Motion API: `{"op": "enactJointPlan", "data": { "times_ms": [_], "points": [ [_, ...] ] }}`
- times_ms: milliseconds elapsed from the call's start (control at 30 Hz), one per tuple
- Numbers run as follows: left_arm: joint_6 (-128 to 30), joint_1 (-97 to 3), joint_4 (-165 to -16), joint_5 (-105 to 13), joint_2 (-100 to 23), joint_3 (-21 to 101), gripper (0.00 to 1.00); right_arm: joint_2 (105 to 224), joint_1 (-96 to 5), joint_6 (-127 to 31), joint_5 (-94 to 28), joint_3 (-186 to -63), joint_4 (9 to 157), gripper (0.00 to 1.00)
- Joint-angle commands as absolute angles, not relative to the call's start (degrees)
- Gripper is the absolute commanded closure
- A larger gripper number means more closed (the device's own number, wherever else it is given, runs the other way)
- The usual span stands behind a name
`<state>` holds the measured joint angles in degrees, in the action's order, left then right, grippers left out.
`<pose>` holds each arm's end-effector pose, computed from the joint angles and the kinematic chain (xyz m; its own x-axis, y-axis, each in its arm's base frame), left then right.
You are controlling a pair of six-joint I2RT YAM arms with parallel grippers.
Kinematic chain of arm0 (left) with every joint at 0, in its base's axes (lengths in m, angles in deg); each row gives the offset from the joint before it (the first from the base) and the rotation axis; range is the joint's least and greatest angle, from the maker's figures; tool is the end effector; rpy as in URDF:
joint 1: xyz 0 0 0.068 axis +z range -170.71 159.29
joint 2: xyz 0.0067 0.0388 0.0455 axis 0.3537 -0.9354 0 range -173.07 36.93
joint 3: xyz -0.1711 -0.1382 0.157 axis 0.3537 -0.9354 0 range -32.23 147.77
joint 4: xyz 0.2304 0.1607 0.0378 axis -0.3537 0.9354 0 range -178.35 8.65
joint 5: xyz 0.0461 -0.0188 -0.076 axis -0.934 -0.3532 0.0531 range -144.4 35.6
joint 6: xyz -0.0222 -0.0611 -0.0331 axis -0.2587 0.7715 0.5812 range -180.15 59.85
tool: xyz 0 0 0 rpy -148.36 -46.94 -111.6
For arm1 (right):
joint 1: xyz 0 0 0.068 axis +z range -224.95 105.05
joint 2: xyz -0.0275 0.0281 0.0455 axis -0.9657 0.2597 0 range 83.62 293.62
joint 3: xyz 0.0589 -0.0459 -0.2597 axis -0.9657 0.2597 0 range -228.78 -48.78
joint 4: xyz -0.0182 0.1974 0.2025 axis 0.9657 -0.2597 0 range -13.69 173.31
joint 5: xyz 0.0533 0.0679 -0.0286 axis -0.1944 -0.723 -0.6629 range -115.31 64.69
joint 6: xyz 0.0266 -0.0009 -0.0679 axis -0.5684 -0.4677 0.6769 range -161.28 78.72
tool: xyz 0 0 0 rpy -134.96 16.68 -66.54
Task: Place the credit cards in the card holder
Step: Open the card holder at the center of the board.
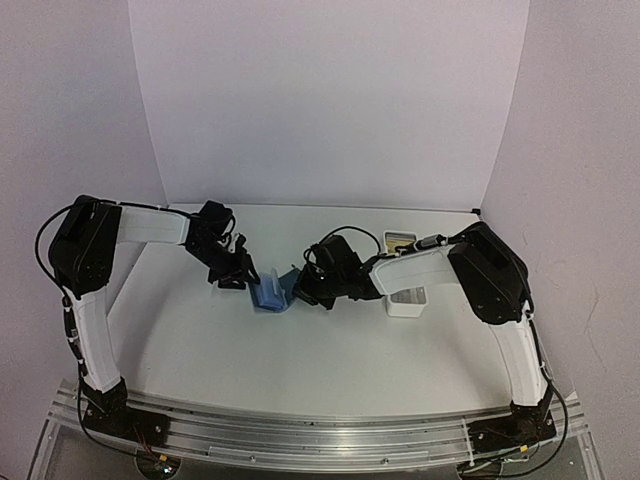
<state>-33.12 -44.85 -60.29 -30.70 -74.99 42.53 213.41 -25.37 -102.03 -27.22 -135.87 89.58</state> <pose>0.3750 -0.1946 0.1241 -0.9780 -0.0177 -0.2077 0.0941 0.8516 -0.5157 0.3443 0.4074 0.0965 -0.8672 0.3266 -0.3758 -0.0443 0.7012 0.7116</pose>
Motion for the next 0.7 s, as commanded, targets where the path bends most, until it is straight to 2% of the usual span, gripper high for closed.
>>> {"op": "enactJointPlan", "data": {
  "times_ms": [0,333,467,533,600,667],
  "points": [
    [-33.33,-44.54,-60.46,-31.64,-75.40,42.80,0.55,214.66,-25.08,-103.02,-28.59,-136.21,90.70,1.00],
    [-33.34,-45.76,-63.01,-28.30,-80.63,44.84,0.54,217.12,-25.06,-102.59,-32.07,-138.77,91.21,1.00],
    [-33.57,-45.94,-62.31,-27.64,-81.87,46.69,0.70,217.14,-25.17,-101.72,-33.62,-138.95,91.53,1.00],
    [-34.56,-45.94,-61.91,-28.05,-80.68,46.48,0.84,215.27,-25.28,-100.21,-33.66,-137.71,91.49,0.92],
    [-35.26,-45.97,-61.97,-28.25,-79.76,46.04,0.91,214.16,-25.29,-98.91,-33.83,-137.23,91.44,0.83],
    [-36.10,-45.94,-61.76,-28.43,-78.69,45.44,1.00,211.53,-25.29,-95.71,-34.60,-136.54,91.13,0.70]
  ]
}}
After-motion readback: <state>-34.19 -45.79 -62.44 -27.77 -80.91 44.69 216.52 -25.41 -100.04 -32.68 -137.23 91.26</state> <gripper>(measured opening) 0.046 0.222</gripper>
